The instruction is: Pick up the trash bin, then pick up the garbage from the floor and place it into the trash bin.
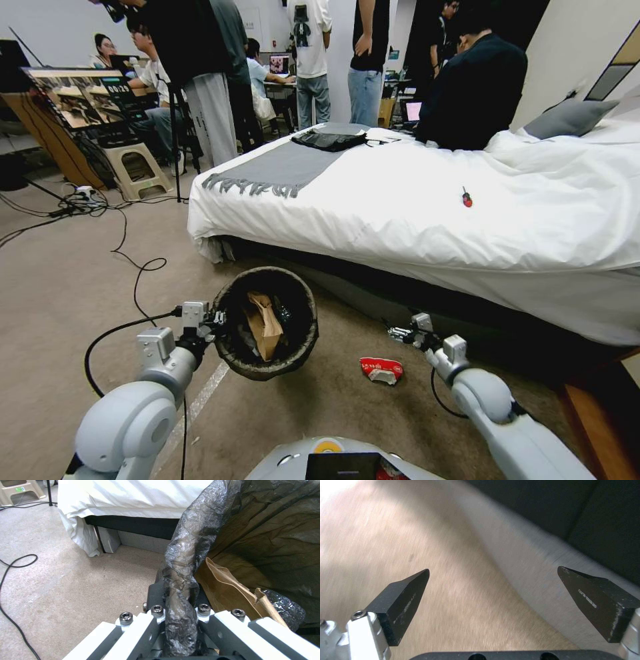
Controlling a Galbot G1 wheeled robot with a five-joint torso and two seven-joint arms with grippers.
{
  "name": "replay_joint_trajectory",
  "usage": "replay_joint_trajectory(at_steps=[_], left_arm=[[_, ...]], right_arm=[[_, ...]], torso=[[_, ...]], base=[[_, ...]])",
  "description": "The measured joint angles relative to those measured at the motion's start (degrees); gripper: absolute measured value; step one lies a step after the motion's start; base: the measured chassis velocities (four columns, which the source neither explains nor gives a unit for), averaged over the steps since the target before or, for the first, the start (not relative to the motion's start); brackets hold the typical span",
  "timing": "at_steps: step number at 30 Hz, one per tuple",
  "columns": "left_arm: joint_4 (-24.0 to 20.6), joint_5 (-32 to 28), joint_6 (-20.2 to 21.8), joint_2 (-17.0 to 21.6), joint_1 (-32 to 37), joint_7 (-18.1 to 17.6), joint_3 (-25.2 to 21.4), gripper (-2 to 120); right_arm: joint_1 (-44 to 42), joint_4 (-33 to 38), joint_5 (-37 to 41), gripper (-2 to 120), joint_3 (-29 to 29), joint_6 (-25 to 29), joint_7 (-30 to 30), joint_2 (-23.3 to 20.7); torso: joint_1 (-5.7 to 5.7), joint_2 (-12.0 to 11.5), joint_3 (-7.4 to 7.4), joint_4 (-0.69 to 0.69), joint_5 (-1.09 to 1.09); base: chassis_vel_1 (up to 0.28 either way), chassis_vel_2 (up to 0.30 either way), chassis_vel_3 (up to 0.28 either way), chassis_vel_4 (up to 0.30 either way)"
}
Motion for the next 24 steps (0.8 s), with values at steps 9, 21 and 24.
replay_joint_trajectory(at_steps=[9, 21, 24], left_arm=[[0.12, -0.38, 0.00, 0.77, -1.41, -0.21, 1.25, 1], [0.26, -0.91, 0.00, 1.48, -2.03, -0.22, 1.58, 1], [0.19, -0.91, 0.00, 1.49, -2.06, -0.21, 1.69, 1]], right_arm=[[4.05, -7.79, -0.87, 100, -1.59, -1.02, -5.34, -0.62], [6.93, -16.89, -4.96, 100, -3.73, 0.42, -12.26, -0.67], [7.78, -18.94, -7.30, 100, -4.66, 1.67, -14.35, -0.68]], torso=[[0.00, 0.00, 0.00, -0.02, 0.00], [0.00, 0.00, 0.00, 0.00, -0.01], [0.00, 0.00, -0.01, 0.00, -0.01]], base=[[0.000, 0.000, 0.000, 0.000], [0.000, 0.000, 0.000, 0.000], [0.000, 0.000, 0.000, 0.000]])
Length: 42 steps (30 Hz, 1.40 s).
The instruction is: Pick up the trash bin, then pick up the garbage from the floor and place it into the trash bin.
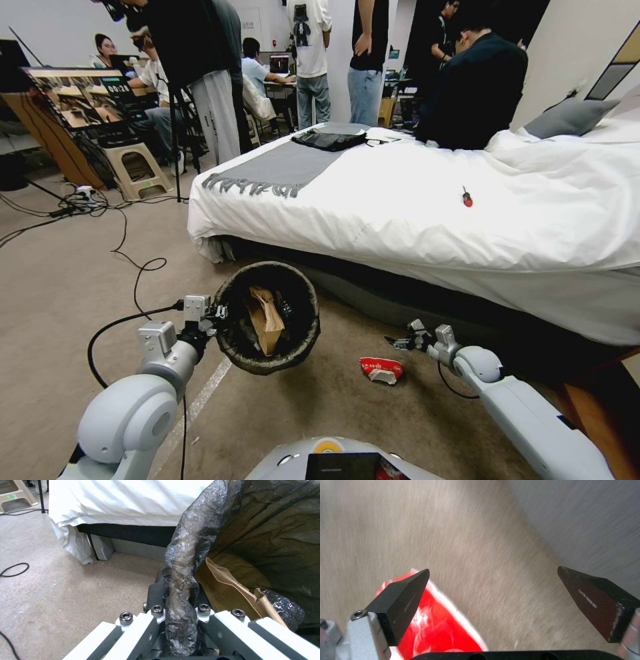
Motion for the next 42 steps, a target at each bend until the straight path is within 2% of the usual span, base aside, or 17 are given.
replay_joint_trajectory(at_steps=[2, 3, 4, 8, 42], left_arm=[[-0.08, 0.01, 0.00, 0.00, 0.02, -0.01, 0.02, 1], [-0.11, 0.05, 0.00, -0.01, 0.15, -0.03, 0.02, 1], [-0.11, 0.17, 0.00, -0.17, 0.45, -0.08, 0.00, 1], [-0.12, 0.41, 0.00, -0.52, 0.99, -0.10, 0.03, 1], [-0.13, 0.74, 0.00, -0.91, 1.84, -0.15, -0.09, 1]], right_arm=[[0.57, -1.60, -2.19, 100, -0.88, 1.01, -1.21, 0.09], [0.87, -2.76, -3.54, 100, -1.55, 1.52, -1.70, 0.43], [1.13, -3.91, -4.91, 100, -2.06, 2.09, -1.72, 1.10], [1.27, -5.08, -7.22, 100, -2.94, 3.24, -1.72, 2.01], [2.47, -5.39, -11.06, 100, -11.05, 3.99, -0.46, 4.81]], torso=[[0.00, 0.00, 0.00, 0.01, -0.02], [0.00, 0.00, 0.00, 0.00, 0.05], [0.00, 0.00, 0.00, 0.00, -0.01], [0.00, 0.00, 0.00, 0.00, 0.01], [0.00, 0.00, 0.00, 0.00, 0.01]], base=[[0.000, 0.000, 0.000, 0.000], [0.000, 0.000, 0.000, 0.000], [0.000, 0.000, 0.000, 0.000], [0.000, 0.000, 0.000, 0.000], [0.000, 0.000, 0.000, 0.000]])
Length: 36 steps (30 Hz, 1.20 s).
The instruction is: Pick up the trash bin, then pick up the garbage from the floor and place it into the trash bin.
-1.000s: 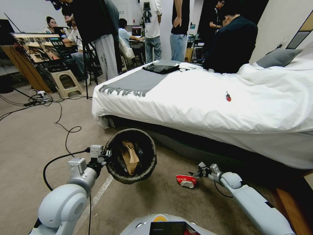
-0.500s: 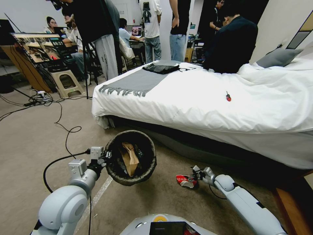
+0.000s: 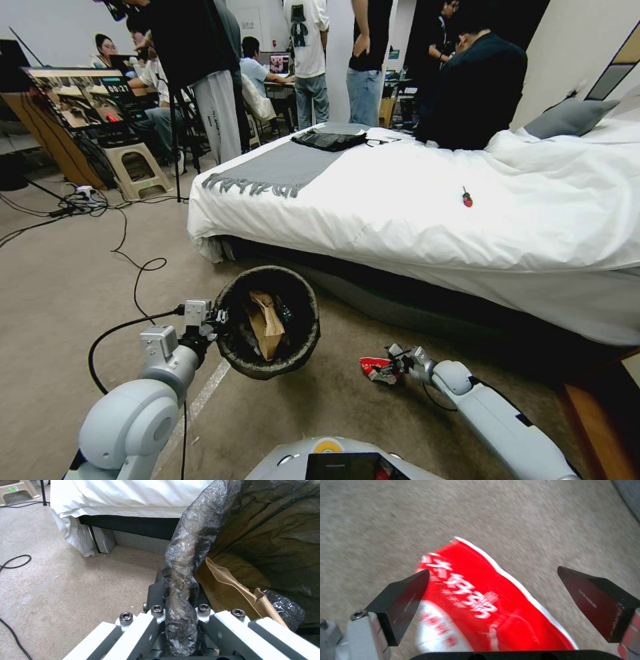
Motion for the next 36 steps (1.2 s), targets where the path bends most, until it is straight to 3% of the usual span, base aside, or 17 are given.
replay_joint_trajectory(at_steps=[31, 36], left_arm=[[0.01, -0.10, 0.00, 0.64, -0.51, 0.12, -0.13, 1], [0.01, -0.23, 0.00, 0.83, -0.78, 0.14, -0.07, 1]], right_arm=[[-2.59, -0.09, -2.35, 100, -0.30, 0.10, 0.38, 0.21], [-2.26, -1.00, -2.35, 85, -0.19, 0.08, 0.35, 0.38]], torso=[[0.00, 0.00, 0.00, 0.00, 0.00], [0.00, 0.00, 0.00, 0.00, 0.00]], base=[[0.000, 0.000, 0.000, 0.000], [0.000, 0.000, 0.000, 0.000]])
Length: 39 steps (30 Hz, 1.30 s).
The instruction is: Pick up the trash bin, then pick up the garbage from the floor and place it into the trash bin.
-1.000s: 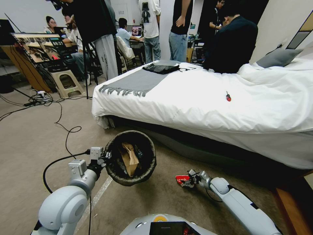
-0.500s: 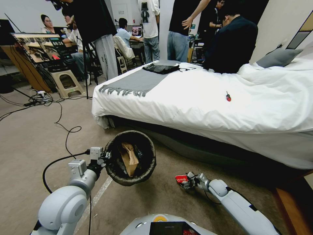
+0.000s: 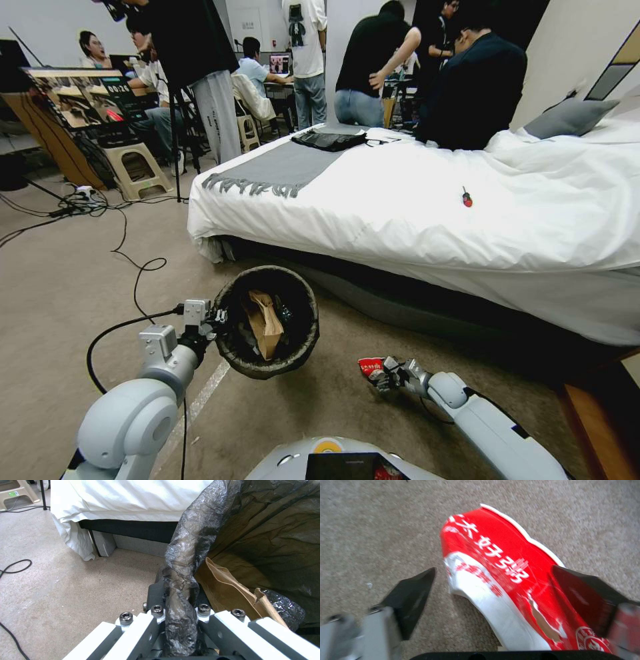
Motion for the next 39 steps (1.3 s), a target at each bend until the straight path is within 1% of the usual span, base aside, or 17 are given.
replay_joint_trajectory(at_steps=[2, 4, 7, 8, 9, 11, 12, 15, 16, 18, 19, 22, 23, 31, 35, 38, 39], left_arm=[[0.07, -0.10, 0.00, 0.14, -0.25, 0.01, 0.11, 1], [0.11, -0.11, 0.00, 0.16, -0.29, 0.02, 0.12, 1], [0.67, -0.33, 0.00, 0.44, -0.84, 0.03, 0.31, 1], [0.67, -0.33, 0.00, 0.44, -0.84, 0.03, 0.31, 1], [0.88, -0.41, 0.00, 0.54, -1.00, 0.04, 0.36, 1], [1.17, -0.64, 0.00, 0.72, -1.24, 0.04, 0.41, 1], [1.17, -0.64, 0.00, 0.72, -1.24, 0.04, 0.41, 1], [1.56, -0.88, 0.00, 0.91, -1.51, 0.05, 0.51, 1], [1.56, -0.88, 0.00, 0.91, -1.51, 0.05, 0.51, 1], [1.75, -1.02, 0.00, 0.99, -1.68, 0.05, 0.52, 1], [1.75, -1.02, 0.00, 0.99, -1.68, 0.05, 0.52, 1], [2.10, -1.19, 0.00, 1.12, -1.97, 0.05, 0.58, 1], [2.15, -1.22, 0.00, 1.14, -2.04, 0.05, 0.58, 1], [2.20, -1.69, 0.00, 1.34, -2.19, 0.05, 0.52, 1], [2.10, -1.85, 0.00, 1.40, -2.14, 0.05, 0.39, 1], [1.95, -1.89, 0.00, 1.35, -2.06, 0.05, 0.36, 1], [1.95, -1.89, 0.00, 1.35, -2.06, 0.05, 0.36, 1]], right_arm=[[0.11, -0.38, 0.00, 76, 0.05, 0.01, 0.09, 0.04], [0.12, -0.41, 0.00, 75, 0.05, 0.01, 0.11, 0.05], [0.44, -0.94, 0.05, 57, 0.11, 0.10, 0.69, 0.15], [0.44, -0.94, 0.05, 57, 0.11, 0.10, 0.69, 0.15], [0.56, -1.14, 0.07, 53, 0.14, 0.20, 0.77, 0.20], [0.68, -1.38, 0.07, 41, 0.22, 0.30, 0.84, 0.28], [0.68, -1.38, 0.07, 41, 0.22, 0.30, 0.84, 0.28], [0.77, -1.76, 0.05, 28, 0.36, 0.59, 0.90, 0.43], [0.77, -1.76, 0.05, 28, 0.36, 0.59, 0.90, 0.43], [0.78, -1.90, 0.02, 18, 0.55, 0.69, 0.97, 0.53], [0.78, -1.90, 0.02, 18, 0.55, 0.69, 0.97, 0.53], [0.74, -1.95, -0.01, 3, 0.96, 0.75, 1.21, 0.78], [0.72, -1.94, -0.01, 0, 1.12, 0.79, 1.33, 0.85], [0.48, -1.23, 0.31, 0, 3.45, 1.01, 2.83, 1.38], [-0.16, 2.10, 2.27, 0, 5.66, 1.05, 4.26, 1.06], [-1.00, 9.33, 7.46, 0, 8.04, -0.18, 6.23, -0.76], [-1.00, 9.33, 7.46, 0, 8.04, -0.18, 6.23, -0.76]], torso=[[0.00, 0.00, 0.00, 0.00, 0.00], [0.00, 0.00, 0.00, 0.00, 0.00], [0.00, 0.00, 0.00, 0.00, 0.00], [0.00, 0.00, 0.00, 0.00, 0.00], [0.00, 0.00, 0.00, 0.00, 0.00], [0.00, 0.00, 0.00, 0.00, 0.00], [0.00, 0.00, 0.00, 0.00, 0.00], [0.00, 0.00, 0.00, 0.00, -0.01], [0.00, 0.00, 0.00, 0.00, -0.01], [0.00, 0.00, 0.00, 0.00, -0.01], [0.00, 0.00, 0.00, 0.00, -0.01], [0.00, 0.00, 0.00, 0.00, 0.00], [0.00, 0.00, 0.00, 0.00, 0.00], [0.00, 0.00, 0.00, -0.01, 0.01], [0.00, 0.00, 0.00, 0.00, 0.01], [0.00, 0.00, 0.00, -0.01, 0.00], [0.00, 0.00, 0.00, -0.01, 0.00]], base=[[0.000, 0.000, 0.000, 0.000], [0.000, 0.000, 0.000, 0.000], [0.000, 0.000, 0.000, 0.000], [0.000, 0.000, 0.000, 0.000], [0.000, 0.000, 0.000, 0.000], [0.000, 0.000, 0.000, 0.000], [0.000, 0.000, 0.000, 0.000], [0.000, 0.000, 0.000, 0.000], [0.000, 0.000, 0.000, 0.000], [0.000, 0.000, 0.000, 0.000], [0.000, 0.000, 0.000, 0.000], [0.000, 0.000, 0.000, 0.000], [0.000, 0.000, 0.000, 0.000], [0.000, 0.000, 0.000, 0.000], [0.000, 0.000, 0.000, 0.000], [0.000, 0.000, 0.000, 0.000], [0.000, 0.000, 0.000, 0.000]])
